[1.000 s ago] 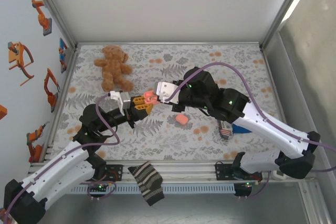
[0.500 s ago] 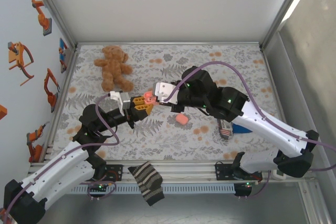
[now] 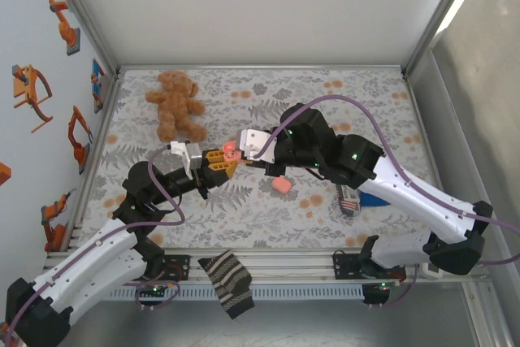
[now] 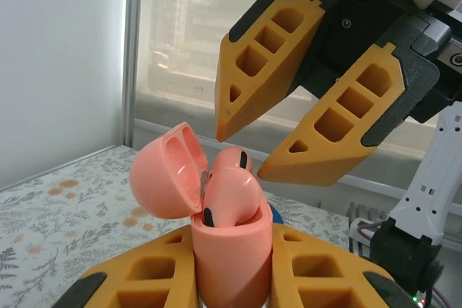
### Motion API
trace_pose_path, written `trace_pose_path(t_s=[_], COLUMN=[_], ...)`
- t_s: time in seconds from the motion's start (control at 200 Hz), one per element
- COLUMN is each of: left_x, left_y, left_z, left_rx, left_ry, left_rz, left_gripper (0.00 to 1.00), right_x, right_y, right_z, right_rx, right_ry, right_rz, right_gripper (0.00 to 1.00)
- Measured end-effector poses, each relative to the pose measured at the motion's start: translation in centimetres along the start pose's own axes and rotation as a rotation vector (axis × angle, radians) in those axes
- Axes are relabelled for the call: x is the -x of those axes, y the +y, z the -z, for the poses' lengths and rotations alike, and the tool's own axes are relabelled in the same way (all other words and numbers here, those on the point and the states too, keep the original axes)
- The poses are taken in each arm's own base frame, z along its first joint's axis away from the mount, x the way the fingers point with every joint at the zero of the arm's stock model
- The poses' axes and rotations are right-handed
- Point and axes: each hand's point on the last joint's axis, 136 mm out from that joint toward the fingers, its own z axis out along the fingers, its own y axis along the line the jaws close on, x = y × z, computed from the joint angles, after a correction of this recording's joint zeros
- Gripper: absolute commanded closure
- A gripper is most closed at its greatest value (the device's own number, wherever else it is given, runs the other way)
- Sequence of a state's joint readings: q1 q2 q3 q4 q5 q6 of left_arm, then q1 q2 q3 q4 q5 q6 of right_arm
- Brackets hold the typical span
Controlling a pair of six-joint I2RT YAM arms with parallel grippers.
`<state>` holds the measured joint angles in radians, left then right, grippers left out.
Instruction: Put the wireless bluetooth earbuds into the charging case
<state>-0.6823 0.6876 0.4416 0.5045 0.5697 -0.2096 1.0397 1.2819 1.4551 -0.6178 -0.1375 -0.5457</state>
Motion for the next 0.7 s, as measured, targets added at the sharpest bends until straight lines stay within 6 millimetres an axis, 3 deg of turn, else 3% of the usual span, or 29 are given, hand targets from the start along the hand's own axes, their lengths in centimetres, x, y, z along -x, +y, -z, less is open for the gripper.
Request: trace_pose_path(t_s=[0.165,0.285,0.426,0.556,0.701], left_x=[0.1,0.1,0.1,0.2,0.2], left_y=[0.0,0.0,-0.2,-0.2,-0.2], left_z=[0.0,0.0,0.0,0.0,0.0], left_rx=[0.0,-0.001,-0.005,-0.006,-0.006], left_ry=[-0.002,-0.002,-0.003,-0.004,-0.005], left_rz=[-0.001,-0.001,-0.002,-0.003,-0.003], left_gripper=[0.94,0.95,0.94,0.94,0.94], right_x=[0.0,0.3,0.7,1.9,3.1], right_y=[0.1,-0.1,-0.8,-2.5,-4.7], right_z=[0.0,0.2,0.6,2.2,4.8], right_rx=[0.004,-0.004,-0.037,-0.133,-0.255], right_ry=[0.001,-0.006,-0.017,-0.063,-0.139], right_rz=[-0.008,-0.023,-0.051,-0.093,-0.17], right_gripper=[0.66,0.55,0.33,0.15,0.04])
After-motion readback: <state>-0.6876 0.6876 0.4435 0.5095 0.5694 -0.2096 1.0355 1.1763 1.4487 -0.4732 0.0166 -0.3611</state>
